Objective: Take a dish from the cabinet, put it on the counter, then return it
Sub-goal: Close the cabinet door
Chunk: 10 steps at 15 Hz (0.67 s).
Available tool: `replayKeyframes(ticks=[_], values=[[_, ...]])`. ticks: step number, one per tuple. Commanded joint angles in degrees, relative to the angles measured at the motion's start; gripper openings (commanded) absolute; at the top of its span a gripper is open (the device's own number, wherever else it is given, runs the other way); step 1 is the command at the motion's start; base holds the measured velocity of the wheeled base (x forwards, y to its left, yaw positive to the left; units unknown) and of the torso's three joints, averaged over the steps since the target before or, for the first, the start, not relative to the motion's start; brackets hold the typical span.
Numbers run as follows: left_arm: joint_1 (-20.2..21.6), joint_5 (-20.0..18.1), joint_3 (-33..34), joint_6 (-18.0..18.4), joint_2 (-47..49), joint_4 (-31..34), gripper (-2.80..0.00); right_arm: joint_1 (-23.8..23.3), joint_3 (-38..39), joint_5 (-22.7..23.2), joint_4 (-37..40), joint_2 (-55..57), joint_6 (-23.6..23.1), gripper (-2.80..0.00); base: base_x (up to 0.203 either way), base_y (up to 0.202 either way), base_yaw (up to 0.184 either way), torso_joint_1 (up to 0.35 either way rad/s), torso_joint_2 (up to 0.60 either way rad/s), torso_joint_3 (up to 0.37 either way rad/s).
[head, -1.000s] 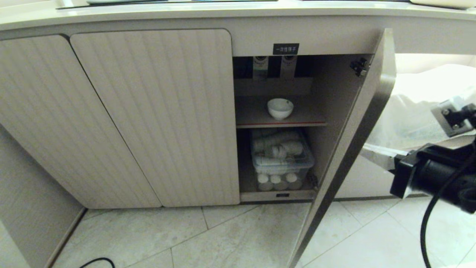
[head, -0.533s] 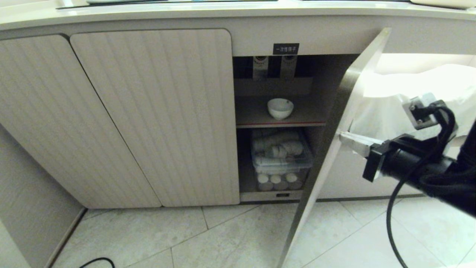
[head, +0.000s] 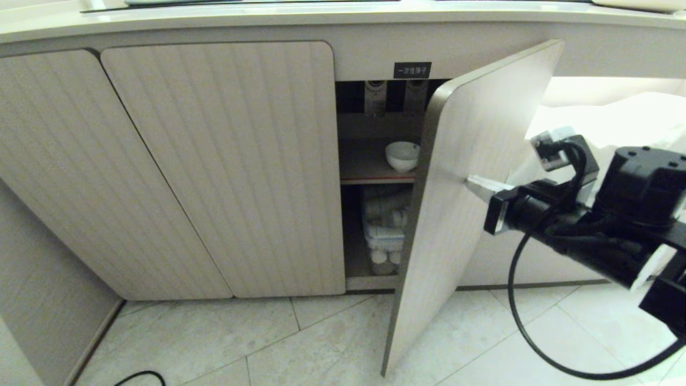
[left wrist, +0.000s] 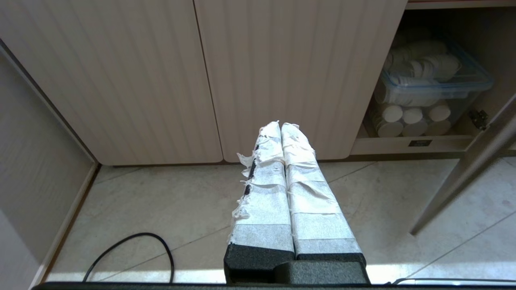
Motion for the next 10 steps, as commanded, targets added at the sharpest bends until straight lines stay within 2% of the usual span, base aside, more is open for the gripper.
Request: replayKeyframes(ticks=[1, 4, 7, 10], values=[[0.00, 0.01, 0.03, 0.00, 0.00, -0.02, -2.80, 0.03, -3.18, -1.41, -0.34, 3.45, 0.02, -2.80, 0.000, 0.000, 0.000, 0.000, 0.00, 0.000], [0.00, 0.01, -0.04, 0.00, 0.00, -0.02, -2.80, 0.07, -8.50, -4.63, -0.30, 6.75, 0.04, -2.80, 0.000, 0.000, 0.000, 0.000, 0.00, 0.000], [0.00, 0.01, -0.04, 0.00, 0.00, -0.02, -2.80, 0.09, -14.89, -10.27, -0.40, 9.90, 0.16, -2.80, 0.000, 0.000, 0.000, 0.000, 0.00, 0.000], [0.00, 0.01, 0.05, 0.00, 0.00, -0.02, -2.80, 0.08, -15.34, -11.55, -0.96, 8.23, 0.31, -2.80, 0.000, 0.000, 0.000, 0.000, 0.00, 0.000]])
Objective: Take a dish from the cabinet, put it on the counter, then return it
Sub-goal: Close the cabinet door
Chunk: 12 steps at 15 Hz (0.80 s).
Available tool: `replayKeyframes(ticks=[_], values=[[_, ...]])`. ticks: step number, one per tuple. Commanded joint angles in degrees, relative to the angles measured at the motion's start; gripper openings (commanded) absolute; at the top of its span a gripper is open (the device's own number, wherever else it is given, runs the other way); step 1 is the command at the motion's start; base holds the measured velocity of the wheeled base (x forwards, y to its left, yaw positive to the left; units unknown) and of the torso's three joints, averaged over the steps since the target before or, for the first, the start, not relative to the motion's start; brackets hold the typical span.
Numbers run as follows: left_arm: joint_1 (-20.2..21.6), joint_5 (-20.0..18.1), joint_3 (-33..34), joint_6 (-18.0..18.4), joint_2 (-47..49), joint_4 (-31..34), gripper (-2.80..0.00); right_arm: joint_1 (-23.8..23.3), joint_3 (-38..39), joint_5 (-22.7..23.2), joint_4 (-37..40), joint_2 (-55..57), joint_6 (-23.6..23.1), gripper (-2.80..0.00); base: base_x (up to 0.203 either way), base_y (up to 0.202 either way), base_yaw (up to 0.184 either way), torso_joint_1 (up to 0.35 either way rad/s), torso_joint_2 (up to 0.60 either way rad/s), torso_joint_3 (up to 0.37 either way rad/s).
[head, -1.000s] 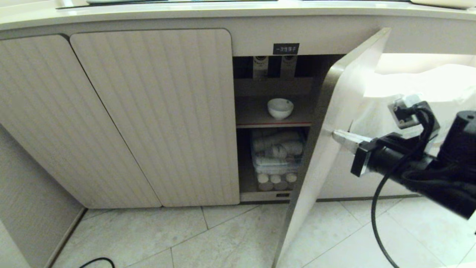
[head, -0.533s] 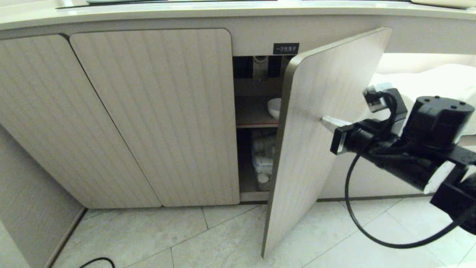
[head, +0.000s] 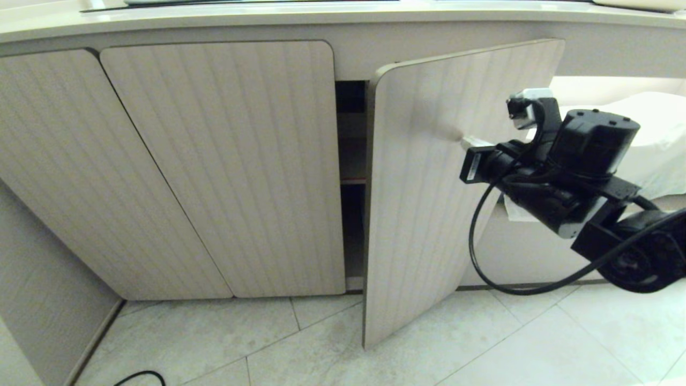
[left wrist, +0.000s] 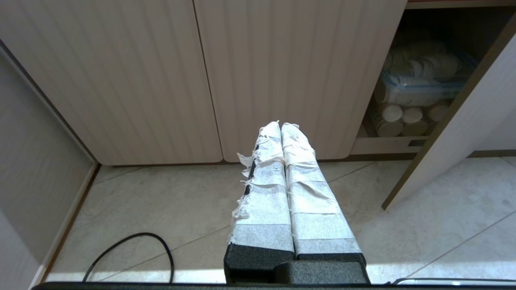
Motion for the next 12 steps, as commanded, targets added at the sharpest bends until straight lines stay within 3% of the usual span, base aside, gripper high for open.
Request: replayKeyframes(ticks=[1, 12], values=[[0.00, 0.00, -0.04, -0.01, 0.00, 0.00, -2.80, 0.01, 0.36, -0.05, -0.59, -1.65, -0.09, -2.80, 0.000, 0.000, 0.000, 0.000, 0.00, 0.000], [0.00, 0.00, 0.05, -0.01, 0.00, 0.00, -2.80, -0.13, 16.24, -0.21, 0.04, -19.29, -0.14, -2.80, 0.000, 0.000, 0.000, 0.000, 0.00, 0.000]])
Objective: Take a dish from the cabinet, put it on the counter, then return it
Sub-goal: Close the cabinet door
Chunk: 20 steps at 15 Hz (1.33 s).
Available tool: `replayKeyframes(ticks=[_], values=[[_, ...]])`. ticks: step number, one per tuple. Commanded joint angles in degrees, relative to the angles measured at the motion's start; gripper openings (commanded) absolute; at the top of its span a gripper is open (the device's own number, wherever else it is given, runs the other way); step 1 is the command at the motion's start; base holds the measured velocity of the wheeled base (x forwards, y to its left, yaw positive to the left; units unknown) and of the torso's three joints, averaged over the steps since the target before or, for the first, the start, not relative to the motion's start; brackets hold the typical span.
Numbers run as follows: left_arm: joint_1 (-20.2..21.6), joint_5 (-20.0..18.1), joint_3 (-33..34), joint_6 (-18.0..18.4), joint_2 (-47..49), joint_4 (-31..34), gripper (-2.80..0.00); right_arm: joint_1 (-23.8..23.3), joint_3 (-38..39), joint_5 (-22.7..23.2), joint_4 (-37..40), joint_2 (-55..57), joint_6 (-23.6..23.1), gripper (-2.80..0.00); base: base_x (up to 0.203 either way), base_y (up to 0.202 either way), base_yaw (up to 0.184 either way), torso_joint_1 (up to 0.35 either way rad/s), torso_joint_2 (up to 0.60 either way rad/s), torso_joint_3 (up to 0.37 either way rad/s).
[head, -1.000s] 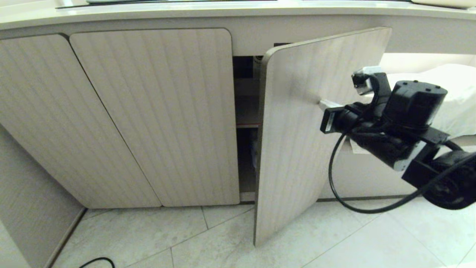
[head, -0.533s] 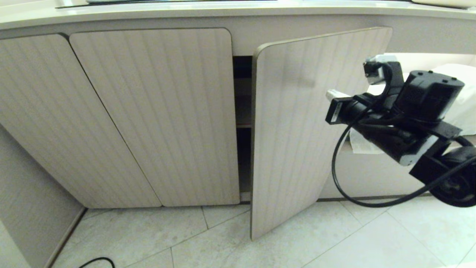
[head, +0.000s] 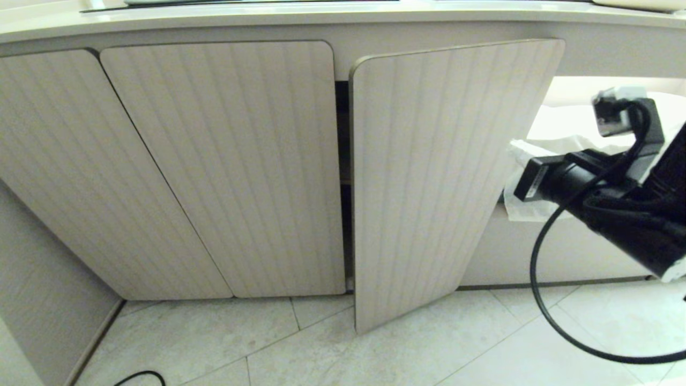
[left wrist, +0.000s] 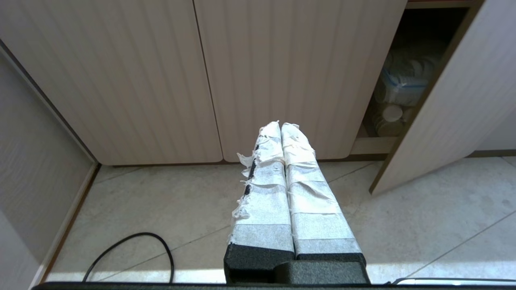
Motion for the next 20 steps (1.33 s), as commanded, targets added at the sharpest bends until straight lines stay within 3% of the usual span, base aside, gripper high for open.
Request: replayKeyframes(ticks=[1, 20], values=[[0.00, 0.00, -0.07, -0.01, 0.00, 0.00, -2.80, -0.02, 3.06, -0.09, -0.23, -4.94, -0.02, -2.80, 0.000, 0.000, 0.000, 0.000, 0.00, 0.000], [0.00, 0.00, -0.04, -0.01, 0.00, 0.00, -2.80, -0.13, 39.60, -0.26, 3.09, -42.96, -8.36, -2.80, 0.000, 0.000, 0.000, 0.000, 0.00, 0.000]])
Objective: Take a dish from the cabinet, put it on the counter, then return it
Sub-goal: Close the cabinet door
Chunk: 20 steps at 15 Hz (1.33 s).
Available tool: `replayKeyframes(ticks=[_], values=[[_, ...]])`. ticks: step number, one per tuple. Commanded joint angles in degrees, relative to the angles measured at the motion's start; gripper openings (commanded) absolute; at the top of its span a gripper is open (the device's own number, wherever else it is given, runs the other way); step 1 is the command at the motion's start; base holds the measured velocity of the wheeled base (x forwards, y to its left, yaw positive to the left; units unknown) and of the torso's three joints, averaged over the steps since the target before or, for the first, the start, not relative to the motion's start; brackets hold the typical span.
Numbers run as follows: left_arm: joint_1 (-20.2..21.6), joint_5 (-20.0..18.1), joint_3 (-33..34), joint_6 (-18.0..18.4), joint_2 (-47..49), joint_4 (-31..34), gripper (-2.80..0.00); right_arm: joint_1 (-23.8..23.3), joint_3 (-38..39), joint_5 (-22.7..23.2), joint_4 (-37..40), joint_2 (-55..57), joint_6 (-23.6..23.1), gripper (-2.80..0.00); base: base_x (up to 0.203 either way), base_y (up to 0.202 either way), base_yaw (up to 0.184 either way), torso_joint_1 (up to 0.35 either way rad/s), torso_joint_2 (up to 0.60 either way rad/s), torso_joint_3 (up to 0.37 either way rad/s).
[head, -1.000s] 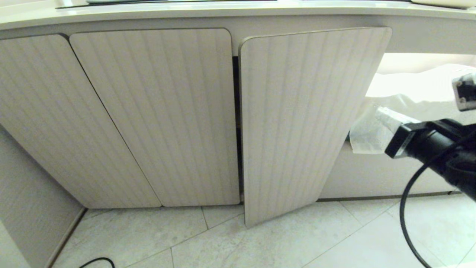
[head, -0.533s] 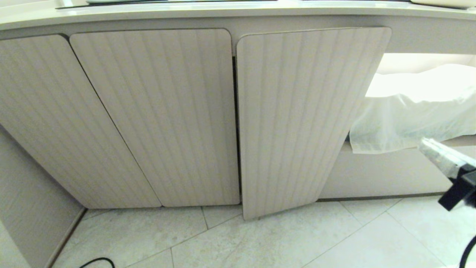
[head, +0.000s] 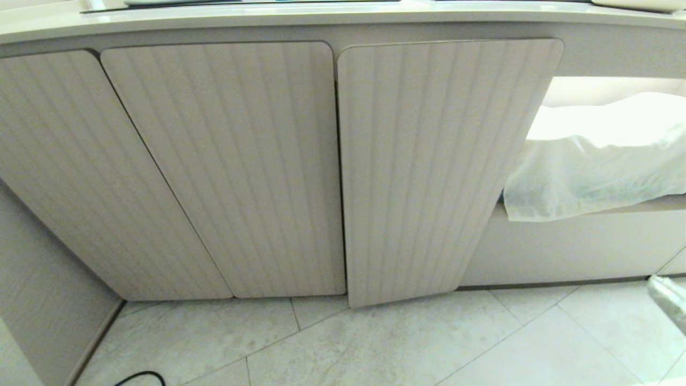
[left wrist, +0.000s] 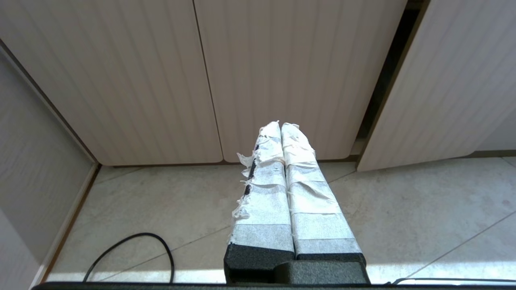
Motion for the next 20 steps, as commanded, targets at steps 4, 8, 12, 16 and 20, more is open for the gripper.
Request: replayKeyframes(ticks=[4, 8, 12, 16, 20], values=[[0.00, 0.00, 0.02, -0.04, 0.00, 0.00, -2.80, -5.76, 1.00, 0.43, 10.41, -8.54, 0.27, -2.80, 0.000, 0.000, 0.000, 0.000, 0.00, 0.000], [0.00, 0.00, 0.02, -0.04, 0.00, 0.00, -2.80, -11.90, 1.00, 2.25, 23.71, -17.06, 0.28, -2.80, 0.000, 0.000, 0.000, 0.000, 0.00, 0.000], [0.00, 0.00, 0.02, -0.04, 0.00, 0.00, -2.80, -15.20, 1.00, 3.60, 38.05, -28.41, 0.17, -2.80, 0.000, 0.000, 0.000, 0.000, 0.00, 0.000], [0.00, 0.00, 0.02, -0.04, 0.00, 0.00, -2.80, -20.48, 1.00, 6.06, 42.42, -29.07, 0.20, -2.80, 0.000, 0.000, 0.000, 0.000, 0.00, 0.000], [0.00, 0.00, -0.05, -0.04, 0.00, 0.00, -2.80, -25.20, 1.00, 11.54, 47.80, -33.60, -0.15, -2.80, 0.000, 0.000, 0.000, 0.000, 0.00, 0.000]])
